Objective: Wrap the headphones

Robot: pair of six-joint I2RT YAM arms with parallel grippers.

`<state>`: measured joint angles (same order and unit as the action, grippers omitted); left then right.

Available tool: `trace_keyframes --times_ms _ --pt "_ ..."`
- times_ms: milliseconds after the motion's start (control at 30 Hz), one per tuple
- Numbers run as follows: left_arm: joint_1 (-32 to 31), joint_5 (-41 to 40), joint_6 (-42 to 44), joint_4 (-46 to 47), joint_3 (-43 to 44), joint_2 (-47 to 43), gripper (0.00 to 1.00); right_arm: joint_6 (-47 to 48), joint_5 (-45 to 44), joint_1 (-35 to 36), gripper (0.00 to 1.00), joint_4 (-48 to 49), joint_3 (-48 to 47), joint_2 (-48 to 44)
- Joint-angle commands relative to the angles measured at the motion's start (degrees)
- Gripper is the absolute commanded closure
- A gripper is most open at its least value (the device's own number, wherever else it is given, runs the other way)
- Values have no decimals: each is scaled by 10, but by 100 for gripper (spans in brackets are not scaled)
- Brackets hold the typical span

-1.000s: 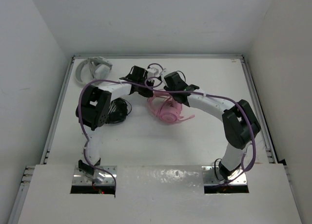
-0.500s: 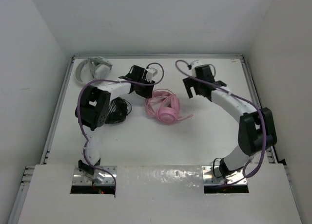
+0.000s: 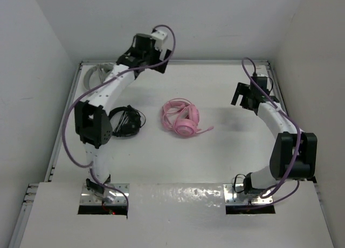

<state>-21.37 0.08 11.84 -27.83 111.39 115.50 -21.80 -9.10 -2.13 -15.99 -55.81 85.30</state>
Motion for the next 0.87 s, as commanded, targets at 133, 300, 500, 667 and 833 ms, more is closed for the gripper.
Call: trace_keyframes --times_ms 133,300,500,667,833 --pt "268 16 48 -19 -125 -236 0 -48 -129 0 1 -16 -8 -36" --pt "361 91 106 44 -375 -428 0 -46 -111 -2 1 -4 6 -45" --pt "365 105 153 1 -508 -466 0 -49 -93 -2 1 30 33 -67" --pt "365 73 116 50 -526 -462 0 -46 -97 -2 1 28 24 -65" --pt "365 77 98 54 -525 -438 0 -38 -99 -2 1 74 69 -107"
